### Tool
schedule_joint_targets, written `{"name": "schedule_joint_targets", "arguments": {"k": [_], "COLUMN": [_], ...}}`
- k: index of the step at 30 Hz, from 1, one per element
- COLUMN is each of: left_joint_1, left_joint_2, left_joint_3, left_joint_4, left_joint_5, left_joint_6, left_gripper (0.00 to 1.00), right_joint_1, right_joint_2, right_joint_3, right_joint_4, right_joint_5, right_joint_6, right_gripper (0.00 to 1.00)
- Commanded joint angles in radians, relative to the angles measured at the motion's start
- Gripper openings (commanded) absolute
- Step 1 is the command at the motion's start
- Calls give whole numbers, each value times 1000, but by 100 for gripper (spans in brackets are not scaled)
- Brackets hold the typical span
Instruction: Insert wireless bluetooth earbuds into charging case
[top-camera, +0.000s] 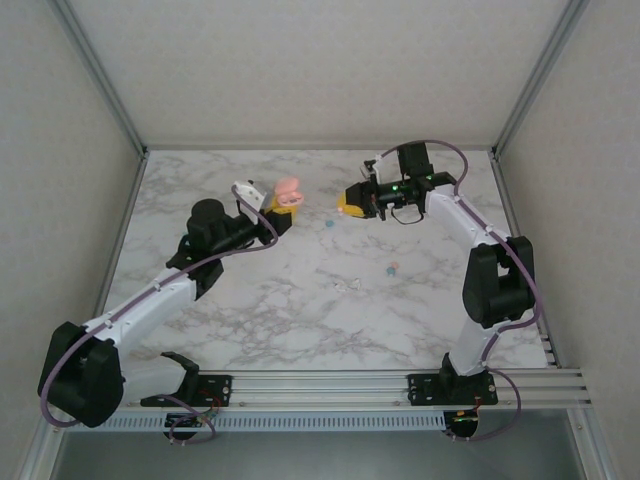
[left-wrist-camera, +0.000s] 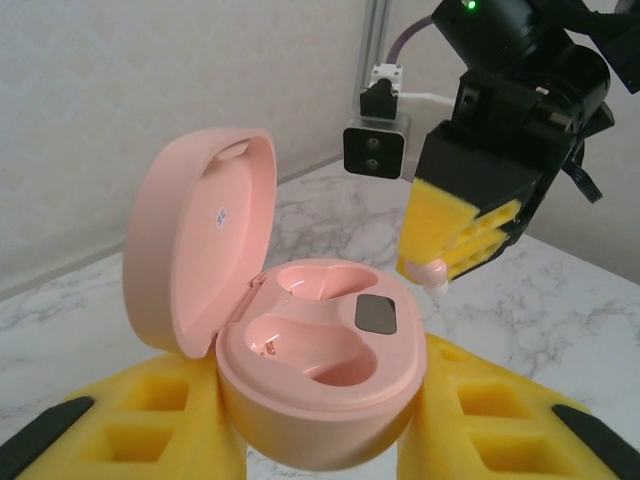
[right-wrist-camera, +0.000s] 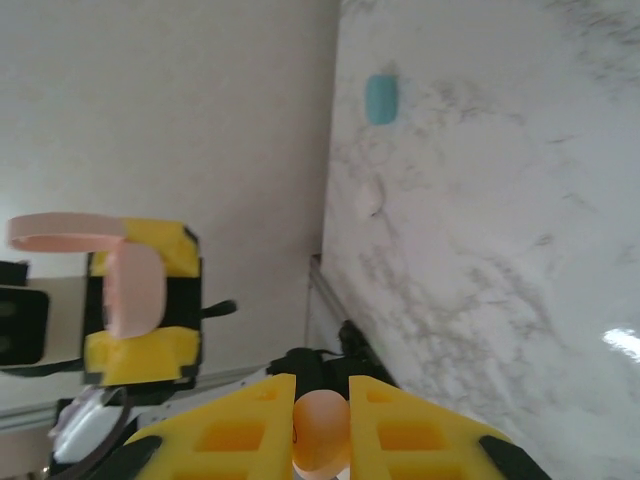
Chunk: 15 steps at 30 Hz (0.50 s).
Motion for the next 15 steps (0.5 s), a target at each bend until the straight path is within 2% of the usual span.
{"name": "schedule_joint_targets", "arguments": {"k": [1, 7, 15], "left_joint_1": [5, 2, -40], "left_joint_2": [14, 33, 59], "left_joint_3": [19, 35, 48], "left_joint_4": [49, 50, 33], "left_joint_5": [49, 97, 98], "left_joint_6": [14, 18, 73], "left_gripper": [15, 15, 15], "right_joint_1": [-3, -1, 0], "right_joint_2": [-31, -67, -135], "right_joint_3": [6, -7, -23], "right_joint_4": [30, 52, 79], "right_joint_5": [-80, -38, -7], "right_joint_6": [64, 93, 134], "right_gripper": [17, 17, 17]}}
